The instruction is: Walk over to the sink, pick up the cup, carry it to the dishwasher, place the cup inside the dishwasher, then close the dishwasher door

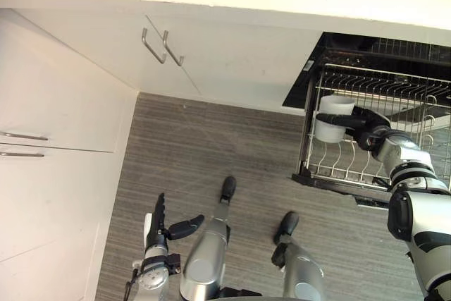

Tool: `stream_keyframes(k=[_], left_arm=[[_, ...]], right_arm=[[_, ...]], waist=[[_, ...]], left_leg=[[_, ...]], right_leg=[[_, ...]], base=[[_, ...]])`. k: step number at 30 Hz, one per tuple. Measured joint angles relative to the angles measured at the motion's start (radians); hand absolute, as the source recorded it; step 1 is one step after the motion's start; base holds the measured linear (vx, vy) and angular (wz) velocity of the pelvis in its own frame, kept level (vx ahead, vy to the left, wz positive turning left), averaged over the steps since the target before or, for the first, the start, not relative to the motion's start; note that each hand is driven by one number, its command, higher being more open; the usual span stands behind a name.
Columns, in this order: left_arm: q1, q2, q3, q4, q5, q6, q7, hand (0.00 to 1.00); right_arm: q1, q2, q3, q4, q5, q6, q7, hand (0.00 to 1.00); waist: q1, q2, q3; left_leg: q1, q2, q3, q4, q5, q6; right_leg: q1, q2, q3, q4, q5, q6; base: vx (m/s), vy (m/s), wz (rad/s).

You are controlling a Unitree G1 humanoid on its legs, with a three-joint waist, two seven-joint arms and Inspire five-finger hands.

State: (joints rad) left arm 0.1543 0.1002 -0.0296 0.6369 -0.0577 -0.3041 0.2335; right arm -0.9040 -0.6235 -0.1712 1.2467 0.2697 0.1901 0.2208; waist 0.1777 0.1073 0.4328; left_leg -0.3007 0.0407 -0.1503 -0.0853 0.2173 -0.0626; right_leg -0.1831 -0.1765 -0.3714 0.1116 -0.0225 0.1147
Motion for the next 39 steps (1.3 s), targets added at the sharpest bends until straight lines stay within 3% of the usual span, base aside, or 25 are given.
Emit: stream_keyframes(k=[13,19,25,29,32,34,39], left_arm=[[0.0,-0.004,-0.015,0.039,0.014,0.004,0.013,1.0],[0.004,-0.003,0.007,0.127,0.062,0.01,0.051,1.0],[0.046,-0.002,0.071,0.211,0.118,0.009,0.075,1.0],[0.085,-0.017,0.107,0.239,0.119,0.002,0.089,1.0],[0.123,-0.039,0.163,0.253,0.121,-0.002,0.096,1.0],[0.147,-0.05,0.18,0.269,0.132,-0.008,0.109,1.0],[0.182,-0.06,0.197,0.269,0.13,-0.023,0.115,1.0]], right_arm=[[0.046,0.0,-0.019,-0.076,0.114,0.001,0.059,1.0],[0.257,0.041,-0.02,-0.255,0.173,0.0,0.097,1.0],[0.539,0.198,-0.045,-0.617,0.317,-0.012,0.049,1.0],[0.684,0.311,-0.105,-0.807,0.338,-0.037,0.038,1.0],[0.799,0.415,-0.13,-0.973,0.336,-0.092,0.027,1.0],[0.88,0.491,-0.147,-1.108,0.32,-0.165,0.011,1.0],[0.93,0.529,-0.222,-1.217,0.298,-0.292,0.03,1.0]], waist=[[-0.016,0.001,-0.009],[-0.043,-0.026,-0.095],[-0.084,-0.076,-0.215],[-0.1,-0.079,-0.247],[-0.111,-0.081,-0.272],[-0.117,-0.081,-0.278],[-0.137,-0.08,-0.308]], left_leg=[[0.067,0.003,0.004,-0.002,-0.001,-0.003],[0.114,0.003,0.009,-0.003,-0.007,-0.01],[0.175,0.014,0.025,-0.008,-0.037,-0.017],[0.196,0.011,0.032,-0.008,-0.049,-0.011],[0.207,0.011,0.043,-0.008,-0.056,-0.013],[0.229,0.01,0.05,-0.008,-0.062,-0.009],[0.244,-0.001,0.033,-0.008,-0.064,-0.007]], right_leg=[[0.066,0.004,0.006,-0.006,-0.001,0.003],[0.131,0.01,0.005,-0.05,0.012,0.007],[0.202,0.028,0.016,-0.095,0.011,0.012],[0.227,0.03,0.022,-0.104,0.01,0.01],[0.237,0.03,0.033,-0.115,0.012,0.012],[0.256,0.027,0.037,-0.116,0.013,0.009],[0.283,0.023,0.016,-0.117,0.003,0.013]], base=[[0.0,-0.001,0.0],[0.0,0.0,0.0],[-0.02,-0.027,-0.09],[0.03,-0.026,-0.05],[0.04,-0.016,-0.09],[0.07,-0.025,-0.07],[0.03,-0.027,0.09]])
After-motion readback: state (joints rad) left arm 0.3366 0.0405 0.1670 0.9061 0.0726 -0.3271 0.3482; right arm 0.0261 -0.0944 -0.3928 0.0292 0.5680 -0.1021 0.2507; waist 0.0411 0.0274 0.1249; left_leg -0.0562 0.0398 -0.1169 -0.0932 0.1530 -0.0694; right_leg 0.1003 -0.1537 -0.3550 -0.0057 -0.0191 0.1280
